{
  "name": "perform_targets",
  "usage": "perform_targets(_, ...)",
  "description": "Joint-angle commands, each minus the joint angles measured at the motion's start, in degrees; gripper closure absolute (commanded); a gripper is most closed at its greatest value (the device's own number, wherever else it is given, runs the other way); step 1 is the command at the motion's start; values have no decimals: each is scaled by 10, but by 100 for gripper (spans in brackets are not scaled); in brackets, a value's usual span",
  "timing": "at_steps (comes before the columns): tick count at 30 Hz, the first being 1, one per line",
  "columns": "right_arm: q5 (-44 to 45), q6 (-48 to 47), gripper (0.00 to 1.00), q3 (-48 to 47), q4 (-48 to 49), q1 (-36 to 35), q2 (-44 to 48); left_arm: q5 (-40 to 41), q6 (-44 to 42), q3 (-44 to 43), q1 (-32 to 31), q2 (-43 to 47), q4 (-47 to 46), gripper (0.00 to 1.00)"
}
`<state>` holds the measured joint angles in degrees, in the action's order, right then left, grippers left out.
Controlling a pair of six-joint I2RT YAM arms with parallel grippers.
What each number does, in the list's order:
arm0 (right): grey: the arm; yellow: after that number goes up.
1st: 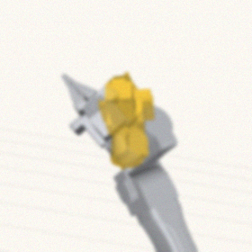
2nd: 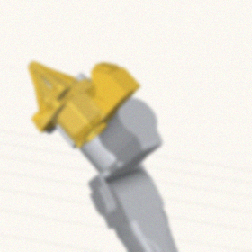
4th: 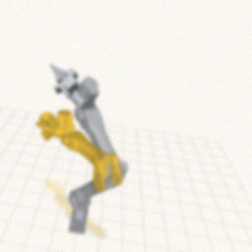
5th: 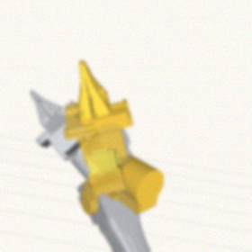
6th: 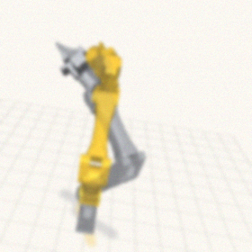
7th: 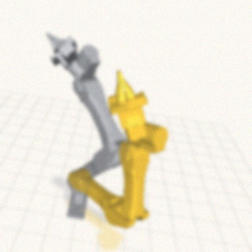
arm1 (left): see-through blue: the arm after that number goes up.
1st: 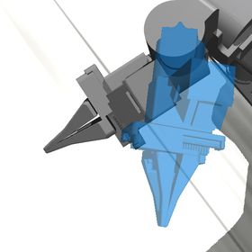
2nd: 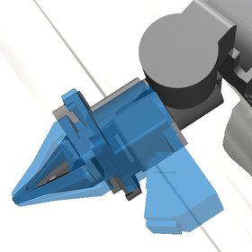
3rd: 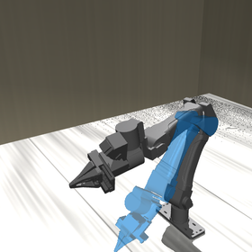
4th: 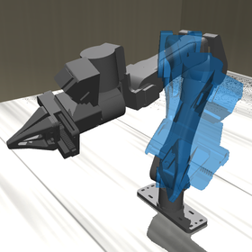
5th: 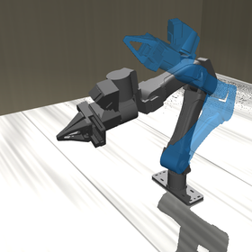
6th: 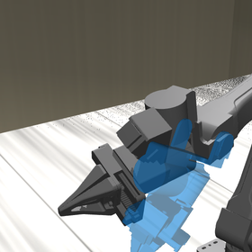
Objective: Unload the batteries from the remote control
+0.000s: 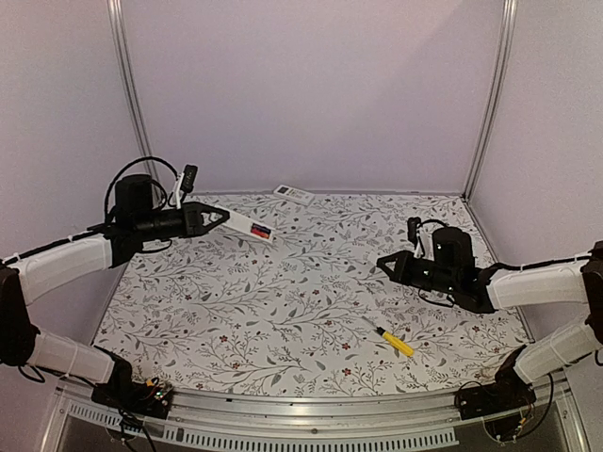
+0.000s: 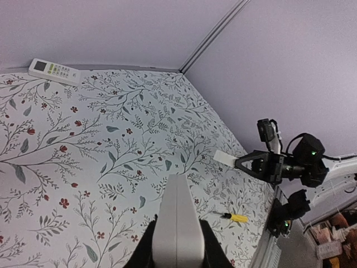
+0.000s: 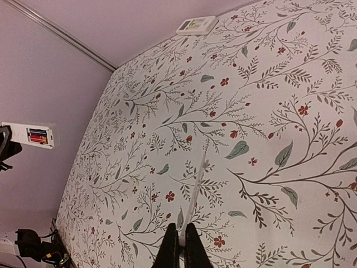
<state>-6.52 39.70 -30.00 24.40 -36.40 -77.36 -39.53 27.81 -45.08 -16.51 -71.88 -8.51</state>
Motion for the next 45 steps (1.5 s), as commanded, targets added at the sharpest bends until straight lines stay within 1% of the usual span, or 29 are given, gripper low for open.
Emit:
perform_targets(1,-24,4,100,8,12,22,-43,4,-14,-22,-12,-7,8,100)
perform_targets(6,-41,15,100,7,35,27,-100,9,-20,-29,-20,-11,24,100)
perform_targets(11,-44,21,100,-1,38,27,-139,12,-24,-31,-27,-16,30,100)
perform_targets(15,-45,21,97,-7,34,27,-164,11,-25,-34,-32,-21,35,100)
perform_targets(16,-45,21,96,-8,33,27,-167,11,-26,-34,-32,-22,35,100)
perform_targets(22,-41,12,78,-19,17,28,-176,14,-27,-36,-36,-25,37,100)
perform_targets(24,-39,9,77,-20,14,27,-176,14,-27,-36,-36,-26,38,100)
perform_targets(25,-39,8,74,-21,14,27,-176,13,-28,-37,-37,-26,39,100)
perform_targets(26,-39,6,69,-20,14,27,-175,13,-29,-37,-37,-26,40,100)
perform_targets(31,-33,3,55,-19,11,27,-162,17,-29,-45,-44,-24,52,100)
perform_targets(34,-36,-2,49,-21,4,27,-143,7,-16,-48,-56,-17,66,100)
perform_targets(38,-32,-28,42,-16,-11,27,-100,-32,16,-14,-75,-9,63,100)
perform_targets(40,-35,-42,41,-8,-11,27,-78,-44,12,-1,-90,-13,78,100)
perform_targets(42,-44,-57,41,0,-7,27,-54,-32,-5,0,-108,-27,120,100)
perform_targets(45,-63,-68,41,9,1,27,-37,-40,-28,-12,-132,-64,153,100)
